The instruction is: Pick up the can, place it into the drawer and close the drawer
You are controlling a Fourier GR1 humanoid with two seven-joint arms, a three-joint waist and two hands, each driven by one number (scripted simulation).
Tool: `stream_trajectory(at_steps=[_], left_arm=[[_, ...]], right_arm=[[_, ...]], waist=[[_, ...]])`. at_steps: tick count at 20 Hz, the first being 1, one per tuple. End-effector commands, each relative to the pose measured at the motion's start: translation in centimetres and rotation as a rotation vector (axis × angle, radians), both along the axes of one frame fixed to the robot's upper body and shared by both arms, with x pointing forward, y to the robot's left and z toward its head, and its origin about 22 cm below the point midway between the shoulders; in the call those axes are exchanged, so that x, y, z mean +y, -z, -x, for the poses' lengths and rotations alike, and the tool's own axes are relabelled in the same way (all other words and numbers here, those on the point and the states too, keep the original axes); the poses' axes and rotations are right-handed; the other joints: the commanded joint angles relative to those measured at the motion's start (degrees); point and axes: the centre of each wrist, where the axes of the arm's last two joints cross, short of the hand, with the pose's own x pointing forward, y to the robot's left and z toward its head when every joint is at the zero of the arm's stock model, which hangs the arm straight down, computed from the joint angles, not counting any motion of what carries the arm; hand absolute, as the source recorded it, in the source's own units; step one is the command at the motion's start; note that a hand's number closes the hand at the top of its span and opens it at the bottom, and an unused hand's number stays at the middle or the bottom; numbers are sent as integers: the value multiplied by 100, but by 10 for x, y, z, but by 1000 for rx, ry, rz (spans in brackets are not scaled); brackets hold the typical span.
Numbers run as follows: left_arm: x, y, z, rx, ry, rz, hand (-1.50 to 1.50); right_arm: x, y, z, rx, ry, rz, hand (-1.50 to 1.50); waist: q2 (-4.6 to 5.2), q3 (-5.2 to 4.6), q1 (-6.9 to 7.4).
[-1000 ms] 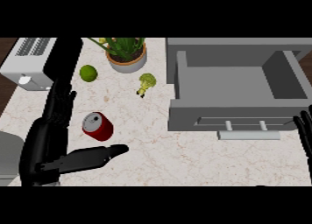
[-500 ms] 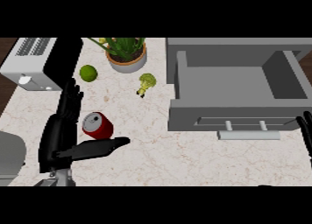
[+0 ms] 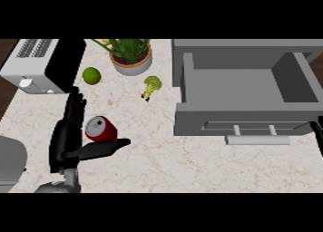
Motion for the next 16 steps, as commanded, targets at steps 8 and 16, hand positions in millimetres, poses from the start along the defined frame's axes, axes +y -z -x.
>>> stream_trajectory(at_steps=[8, 16], left_arm=[[23, 33, 17, 33, -35, -20, -150], [44, 75, 24, 51, -44, -15, -150]], right_arm=[[-15, 3, 0, 5, 7, -9, -150], [28, 25, -10, -10, -17, -1, -150]], waist=[[-4, 1, 8], [0, 0, 16]])
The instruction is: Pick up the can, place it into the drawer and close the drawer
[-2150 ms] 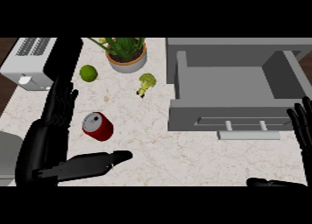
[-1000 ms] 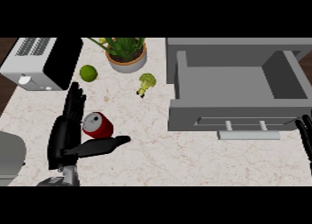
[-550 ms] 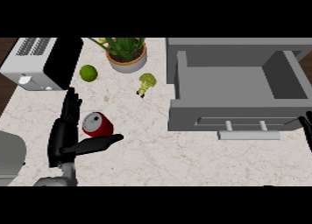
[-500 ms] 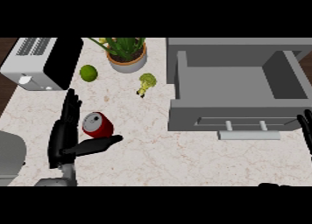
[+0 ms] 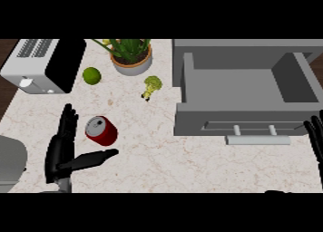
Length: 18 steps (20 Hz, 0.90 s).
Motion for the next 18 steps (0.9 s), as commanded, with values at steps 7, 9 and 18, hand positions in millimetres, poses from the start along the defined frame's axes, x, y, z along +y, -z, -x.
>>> stream_trajectory(at_steps=[7, 9, 18], left_arm=[[-2, 34, 0, 25, -1, 2, -150], [9, 20, 10, 27, 0, -3, -150], [24, 28, 5, 65, -25, 45, -150]], right_arm=[[1, 7, 10, 8, -7, -13, -150], [6, -7, 9, -19, 12, -10, -150], [3, -25, 0, -7, 6, -5, -150]], waist=[[1, 1, -10], [-2, 1, 0], [-4, 1, 9]])
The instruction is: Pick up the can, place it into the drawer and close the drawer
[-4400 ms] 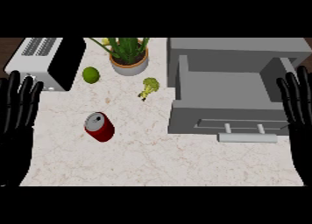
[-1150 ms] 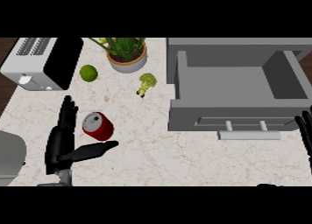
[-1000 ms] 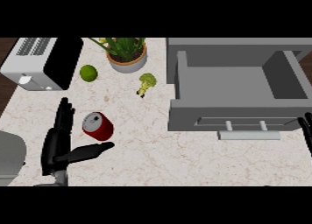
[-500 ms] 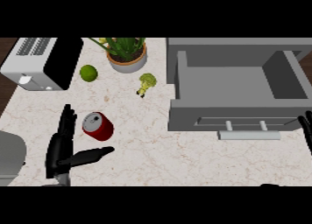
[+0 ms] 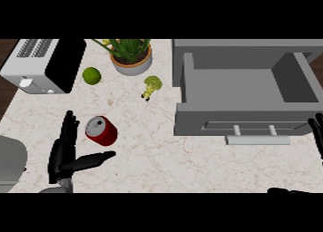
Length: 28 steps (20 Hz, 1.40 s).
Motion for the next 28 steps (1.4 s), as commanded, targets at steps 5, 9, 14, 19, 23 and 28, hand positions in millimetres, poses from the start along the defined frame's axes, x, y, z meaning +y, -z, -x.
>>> stream_trajectory(at_steps=[5, 9, 14, 19, 23, 28], left_arm=[[10, 28, -14, 11, -1, 30, -150], [1, 17, -4, 1, 4, 15, -150], [1, 35, -26, 0, -9, 5, -150], [1, 31, -50, 4, -3, 22, -150], [-12, 25, -57, 15, 7, 33, -150], [-15, 35, -49, -5, 28, 45, -150]], right_arm=[[15, -8, 2, -25, -2, 5, -150], [-16, -25, 6, 0, -3, 1, -150], [4, -25, 8, -14, 0, -14, -150], [-12, -17, 6, -8, 10, 8, -150], [15, -18, 22, -27, 7, -15, -150], [-2, -19, 2, -8, -14, -20, -150]], waist=[[3, -3, -16], [-3, 0, 0], [2, -2, -16], [7, -3, -32], [0, -1, -26], [2, -2, -12]])
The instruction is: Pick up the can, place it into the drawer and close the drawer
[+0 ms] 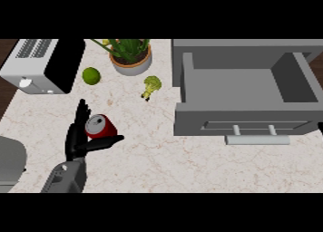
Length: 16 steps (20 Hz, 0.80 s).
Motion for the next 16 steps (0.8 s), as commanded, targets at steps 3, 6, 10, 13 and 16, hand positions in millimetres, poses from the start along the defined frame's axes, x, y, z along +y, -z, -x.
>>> stream_trajectory(at_steps=[3, 6, 10, 13, 16], left_arm=[[-8, -9, -6, -14, 50, -16, -150], [-14, -1, -11, -25, 54, 11, -150], [-27, -33, -42, -55, 90, 23, 150], [-33, -31, -30, -73, 90, 73, 150], [-27, -22, -26, -62, 109, 103, 150]], right_arm=[[-1, -1, 6, -4, -14, -13, -150], [7, 10, 4, -12, -7, -19, -150], [5, 6, 8, -14, -14, -12, -150], [-15, 0, 8, -19, 4, -13, -150], [-4, -4, 8, -10, 0, -24, -150]], waist=[[-4, 0, 6], [-1, 0, 0], [-5, 0, -7], [-10, 2, 14], [-4, 0, 7]])
